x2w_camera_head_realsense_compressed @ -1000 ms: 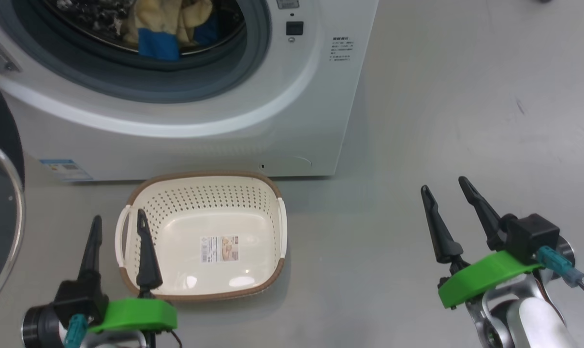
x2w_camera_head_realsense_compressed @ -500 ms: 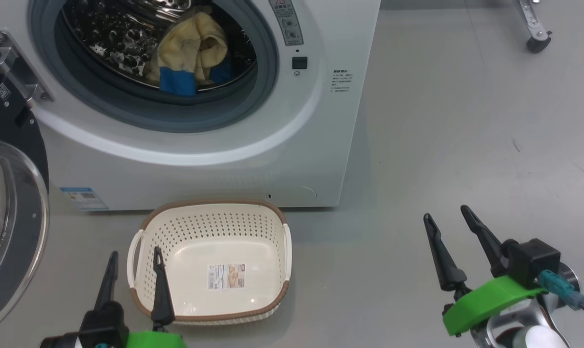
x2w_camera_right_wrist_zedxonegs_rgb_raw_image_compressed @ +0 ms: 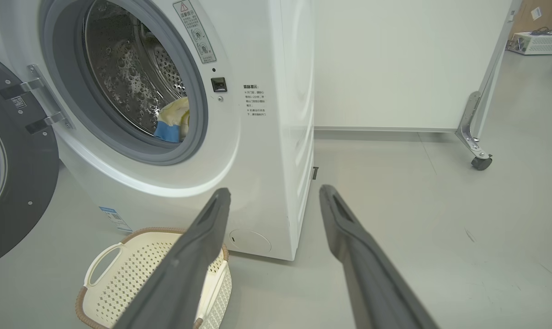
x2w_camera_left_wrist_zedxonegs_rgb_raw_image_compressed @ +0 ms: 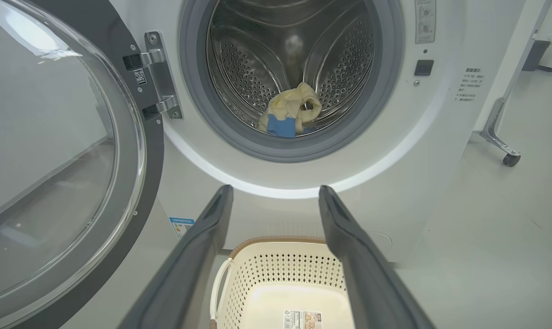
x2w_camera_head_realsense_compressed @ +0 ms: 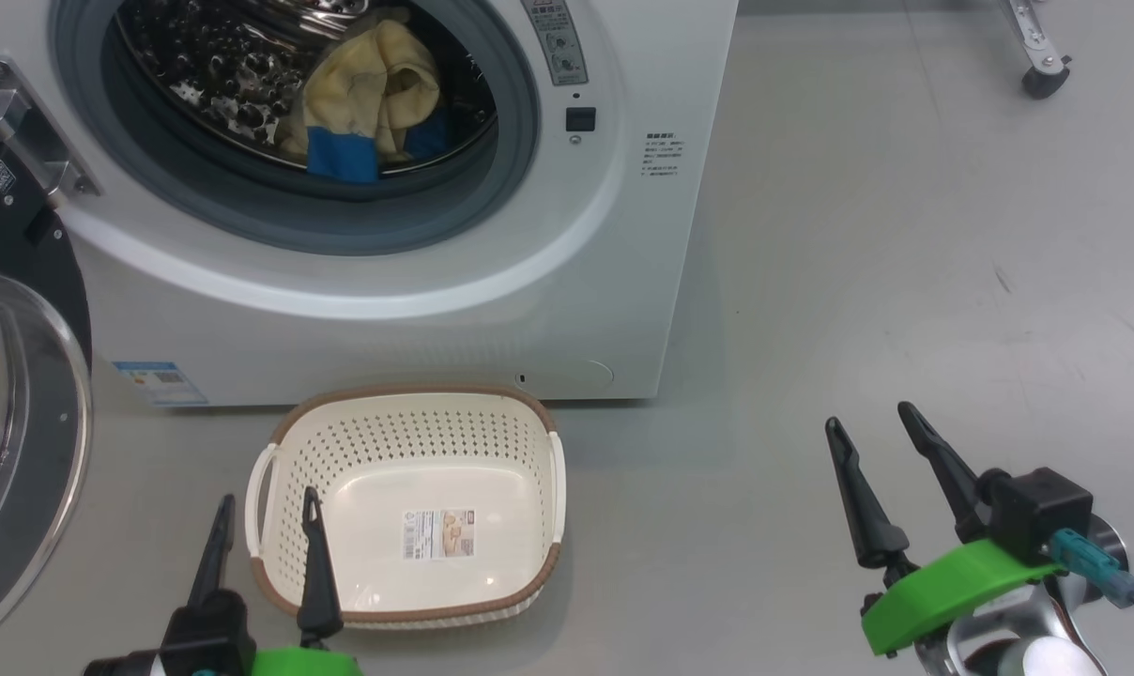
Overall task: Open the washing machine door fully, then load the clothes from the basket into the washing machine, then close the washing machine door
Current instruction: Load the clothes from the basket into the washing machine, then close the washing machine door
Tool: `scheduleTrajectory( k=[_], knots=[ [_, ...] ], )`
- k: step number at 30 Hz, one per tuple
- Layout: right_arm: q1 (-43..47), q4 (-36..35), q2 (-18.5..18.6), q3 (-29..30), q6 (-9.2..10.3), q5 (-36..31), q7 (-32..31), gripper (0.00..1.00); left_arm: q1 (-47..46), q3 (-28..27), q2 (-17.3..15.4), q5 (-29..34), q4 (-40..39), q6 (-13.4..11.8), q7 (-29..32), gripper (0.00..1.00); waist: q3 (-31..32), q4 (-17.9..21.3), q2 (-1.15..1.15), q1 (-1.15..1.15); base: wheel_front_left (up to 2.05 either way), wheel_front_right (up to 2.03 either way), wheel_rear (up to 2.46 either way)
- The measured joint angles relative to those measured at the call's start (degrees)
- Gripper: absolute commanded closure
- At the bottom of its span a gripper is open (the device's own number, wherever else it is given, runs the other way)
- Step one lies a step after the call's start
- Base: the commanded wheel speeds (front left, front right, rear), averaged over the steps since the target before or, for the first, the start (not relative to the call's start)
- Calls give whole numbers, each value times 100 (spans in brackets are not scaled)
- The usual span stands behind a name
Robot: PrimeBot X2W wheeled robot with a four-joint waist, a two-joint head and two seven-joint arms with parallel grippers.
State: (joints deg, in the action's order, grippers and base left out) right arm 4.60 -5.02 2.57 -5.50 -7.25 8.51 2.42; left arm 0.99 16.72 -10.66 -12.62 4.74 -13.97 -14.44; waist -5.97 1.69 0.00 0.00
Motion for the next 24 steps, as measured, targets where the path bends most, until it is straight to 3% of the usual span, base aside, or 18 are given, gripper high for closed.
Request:
scheduleTrajectory(
  k=[24],
  knots=[
    [-3, 27, -2, -4, 0, 55, 0, 0, -19, 19, 55, 8, 57, 1, 0, 0, 31, -60, 0, 1, -11, 11, 0]
  ],
)
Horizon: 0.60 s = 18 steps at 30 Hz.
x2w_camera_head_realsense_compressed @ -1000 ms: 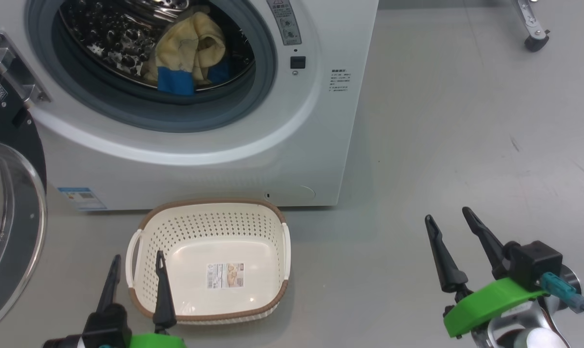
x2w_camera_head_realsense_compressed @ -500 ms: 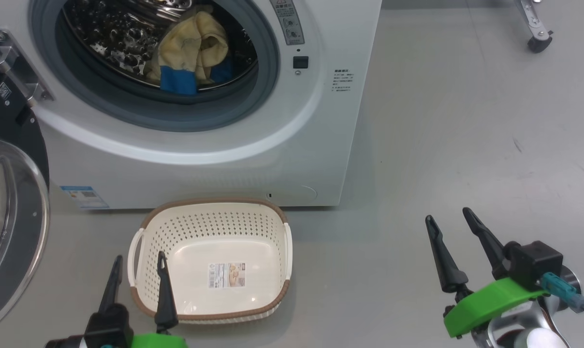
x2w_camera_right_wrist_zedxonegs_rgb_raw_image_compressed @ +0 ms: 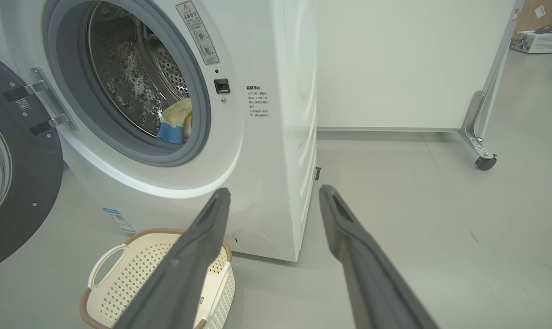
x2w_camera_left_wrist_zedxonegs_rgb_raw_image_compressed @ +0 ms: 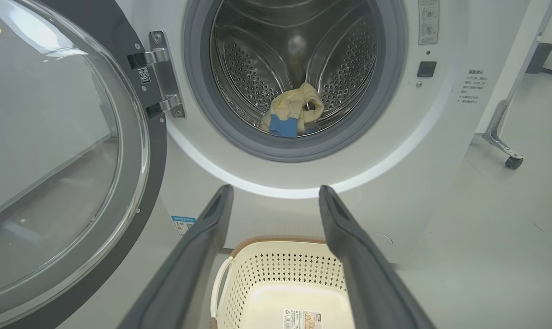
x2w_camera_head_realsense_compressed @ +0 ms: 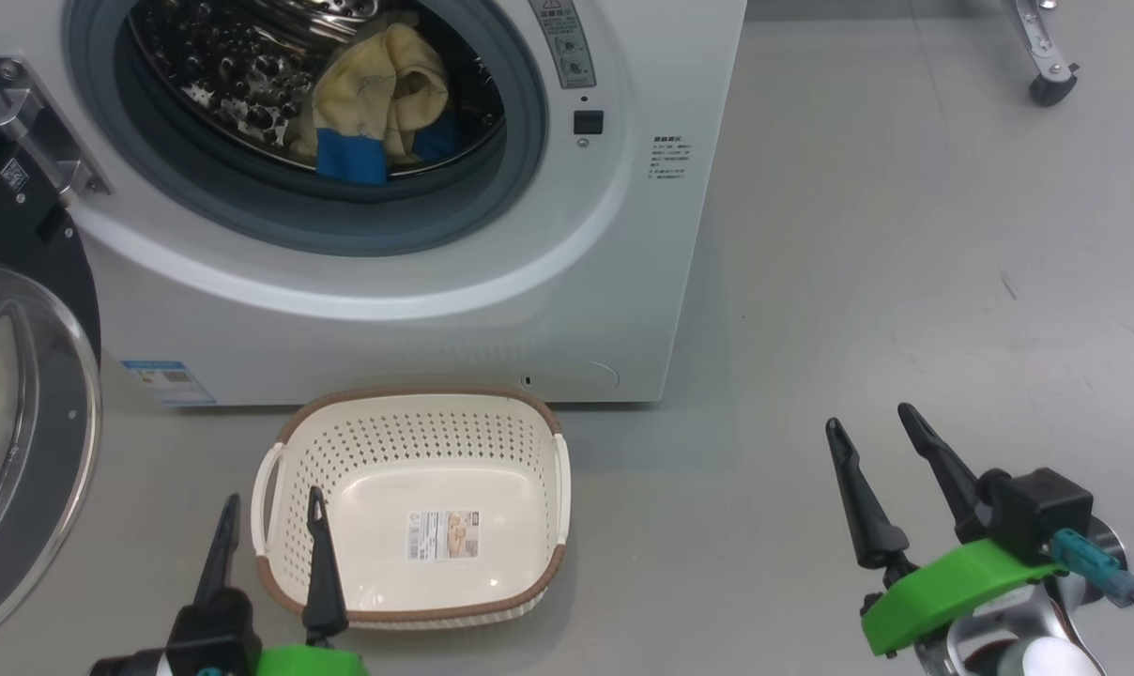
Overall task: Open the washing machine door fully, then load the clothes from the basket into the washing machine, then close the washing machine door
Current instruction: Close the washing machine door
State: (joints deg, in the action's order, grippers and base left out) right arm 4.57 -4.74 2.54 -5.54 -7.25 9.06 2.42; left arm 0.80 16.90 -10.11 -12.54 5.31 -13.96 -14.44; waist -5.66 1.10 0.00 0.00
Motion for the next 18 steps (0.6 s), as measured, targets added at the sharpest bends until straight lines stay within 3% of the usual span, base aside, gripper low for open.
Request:
scheduleTrajectory(
  k=[18],
  knots=[
    [12, 9, -7, -1, 0, 1, -51, 0, -42, 1, 27, -1, -63, 27, 0, 0, 92, -39, 0, -1, -139, 138, 1]
  ],
)
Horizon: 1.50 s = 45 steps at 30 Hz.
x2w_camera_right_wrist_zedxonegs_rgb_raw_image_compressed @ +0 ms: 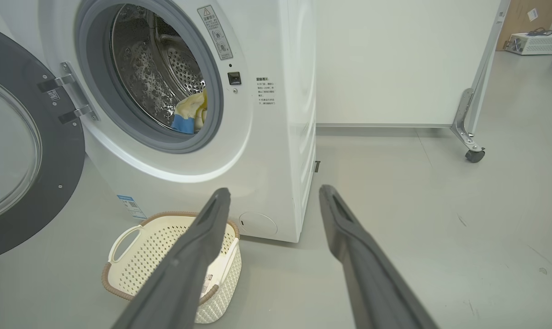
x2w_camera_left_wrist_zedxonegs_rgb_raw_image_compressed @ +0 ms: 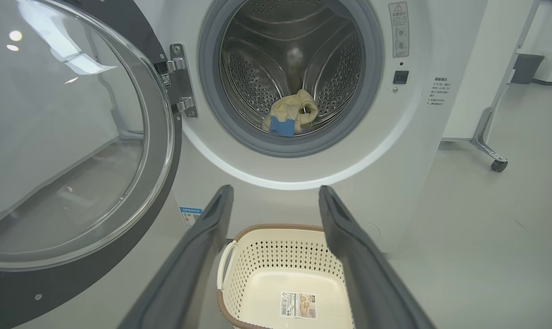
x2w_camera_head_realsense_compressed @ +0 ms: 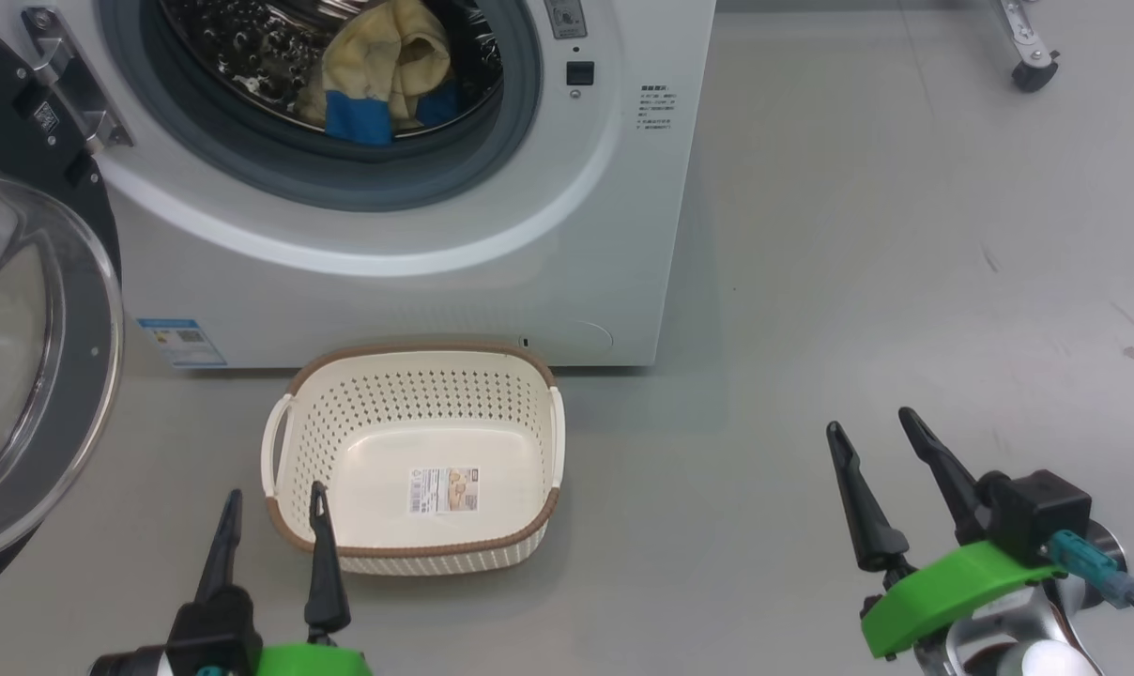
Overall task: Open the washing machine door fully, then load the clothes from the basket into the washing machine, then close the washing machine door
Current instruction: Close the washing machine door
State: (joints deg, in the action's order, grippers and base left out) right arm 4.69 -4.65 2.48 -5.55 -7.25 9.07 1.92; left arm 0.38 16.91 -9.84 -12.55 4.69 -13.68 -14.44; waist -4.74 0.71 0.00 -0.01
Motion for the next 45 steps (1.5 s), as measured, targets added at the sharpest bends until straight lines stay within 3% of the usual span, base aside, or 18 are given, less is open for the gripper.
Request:
scheduleTrajectory(
  k=[31, 38, 45],
  knots=[
    [83, -2, -2, 11, 0, 44, -1, 0, 20, 0, 3, -8, 3, 8, 0, 0, 73, -96, 0, 1, -6, 6, 0],
    [99, -57, -2, 57, 0, 42, -2, 0, 14, -22, 0, -8, -21, 0, 0, 0, 44, -385, 0, 1, 0, 0, 0],
    [101, -102, -3, 130, 0, 9, -69, 0, 3, -58, 8, -7, -104, -5, 0, 0, 4, -950, 0, 1, 0, 0, 0]
  ],
)
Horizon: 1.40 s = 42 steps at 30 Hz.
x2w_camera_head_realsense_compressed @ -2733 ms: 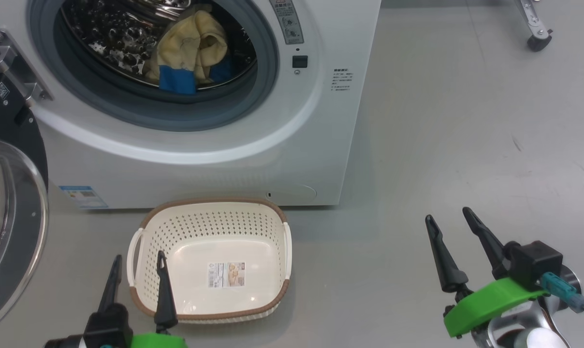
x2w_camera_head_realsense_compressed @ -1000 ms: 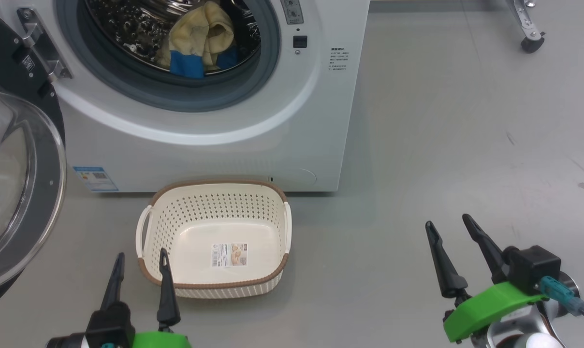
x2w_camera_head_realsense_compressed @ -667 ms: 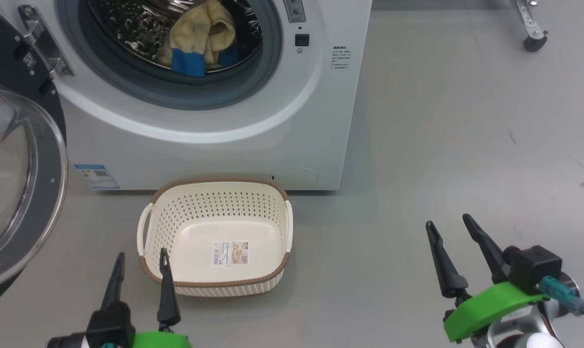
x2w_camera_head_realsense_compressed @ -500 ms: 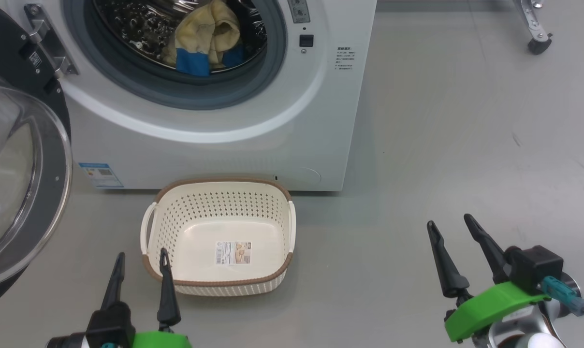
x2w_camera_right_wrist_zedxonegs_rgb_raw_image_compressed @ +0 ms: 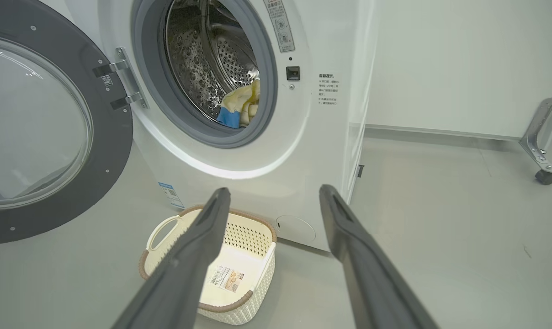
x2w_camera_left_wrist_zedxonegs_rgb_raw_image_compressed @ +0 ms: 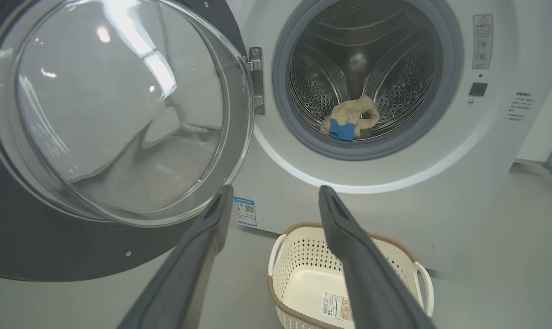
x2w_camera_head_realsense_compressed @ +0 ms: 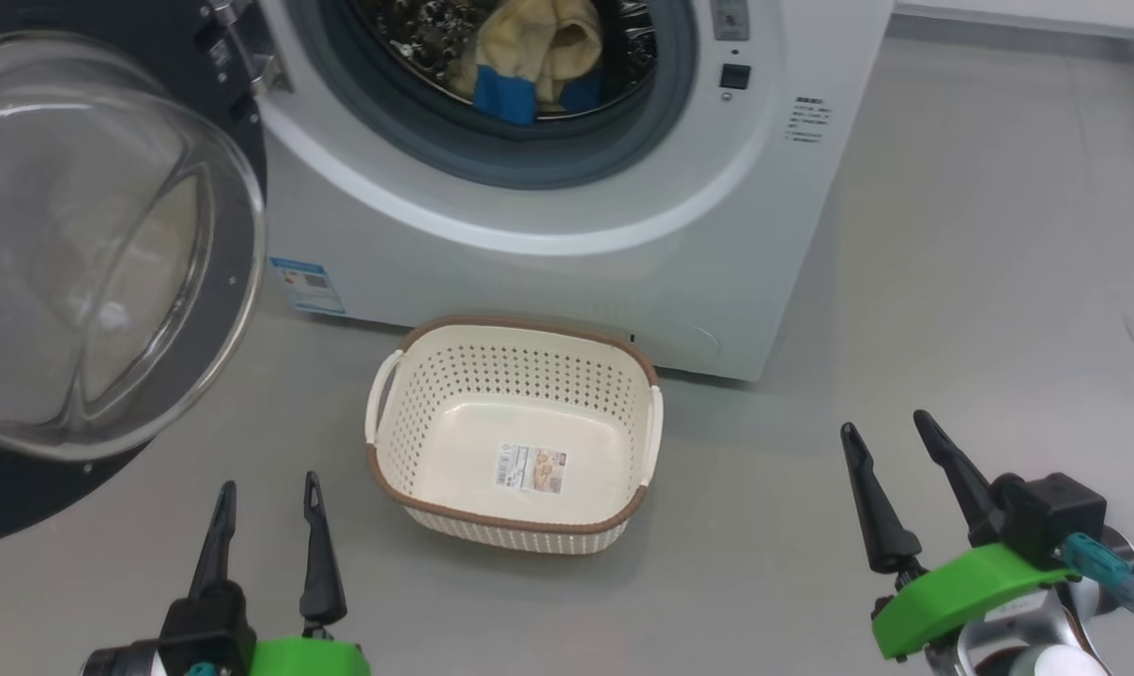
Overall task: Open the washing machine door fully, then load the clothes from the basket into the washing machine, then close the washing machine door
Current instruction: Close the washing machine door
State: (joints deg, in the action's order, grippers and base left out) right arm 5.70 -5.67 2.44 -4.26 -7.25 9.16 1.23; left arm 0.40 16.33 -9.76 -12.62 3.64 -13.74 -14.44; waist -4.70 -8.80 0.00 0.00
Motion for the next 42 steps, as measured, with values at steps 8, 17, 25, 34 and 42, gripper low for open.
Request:
scheduleTrajectory(
  k=[8, 17, 25, 34, 42],
  knots=[
    [14, -15, 0, -91, 0, -56, -84, 0, 109, -102, 43, -22, -55, -9, 0, 0, 78, -898, 0, 0, 0, 0, 0],
    [98, -3, -1, -196, 0, -10, -100, 0, 208, -144, 42, -23, -85, -8, 0, 0, 185, -1464, 0, 0, 0, 0, 0],
    [99, 46, -1, -220, 0, -9, -100, 0, 210, -158, 43, -23, -92, -8, 0, 0, 220, -1519, 0, 0, 0, 0, 0],
    [98, 57, -1, -259, 0, -9, -99, 0, 209, -163, 51, -41, -155, 5, 0, 0, 197, -1473, 0, 0, 0, 0, 0],
    [101, 56, -1, -201, 0, -8, -98, 0, 193, -516, 337, -1061, -838, 716, 0, 100, 225, -1556, 0, 0, 0, 0, 0]
  ],
)
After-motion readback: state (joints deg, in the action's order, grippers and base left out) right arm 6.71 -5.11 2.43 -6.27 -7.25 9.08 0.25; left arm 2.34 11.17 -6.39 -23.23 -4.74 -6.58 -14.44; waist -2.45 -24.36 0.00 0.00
